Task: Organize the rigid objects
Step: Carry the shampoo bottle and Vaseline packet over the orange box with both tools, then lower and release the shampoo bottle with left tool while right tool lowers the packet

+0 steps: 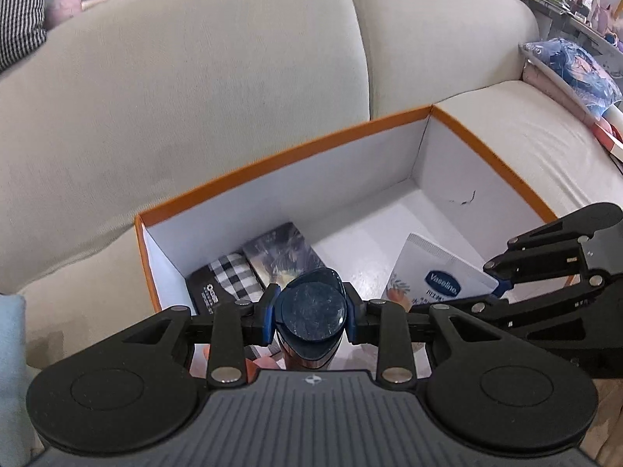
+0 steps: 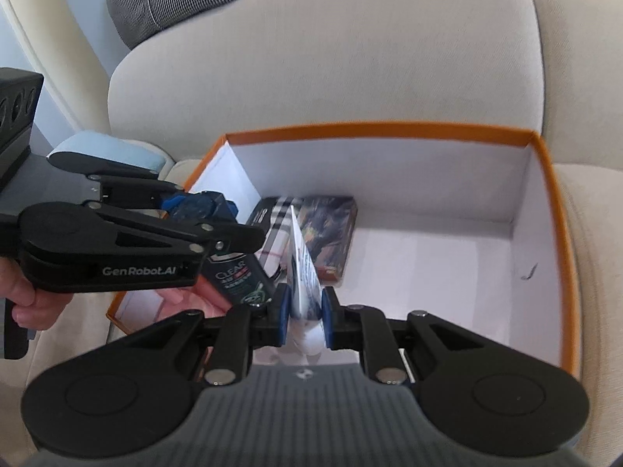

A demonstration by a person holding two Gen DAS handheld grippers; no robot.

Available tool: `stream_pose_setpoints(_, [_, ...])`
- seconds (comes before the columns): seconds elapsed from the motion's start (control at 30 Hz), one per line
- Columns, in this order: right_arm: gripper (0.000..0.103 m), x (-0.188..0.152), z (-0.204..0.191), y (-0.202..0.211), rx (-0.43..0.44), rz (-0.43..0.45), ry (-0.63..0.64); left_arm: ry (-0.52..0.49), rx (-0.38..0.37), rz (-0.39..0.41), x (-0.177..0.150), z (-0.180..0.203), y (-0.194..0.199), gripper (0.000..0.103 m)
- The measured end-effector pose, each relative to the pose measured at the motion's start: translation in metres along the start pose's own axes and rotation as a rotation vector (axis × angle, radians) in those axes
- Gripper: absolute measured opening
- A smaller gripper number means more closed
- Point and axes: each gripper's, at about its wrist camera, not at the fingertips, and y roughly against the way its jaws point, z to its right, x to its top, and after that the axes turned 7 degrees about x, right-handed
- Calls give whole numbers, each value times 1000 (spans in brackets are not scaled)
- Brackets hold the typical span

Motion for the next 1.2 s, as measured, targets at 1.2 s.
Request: stream_pose_setpoints(1.2, [19, -8, -60, -40, -68, -158, -16, 554, 172, 114, -73, -66, 79, 60])
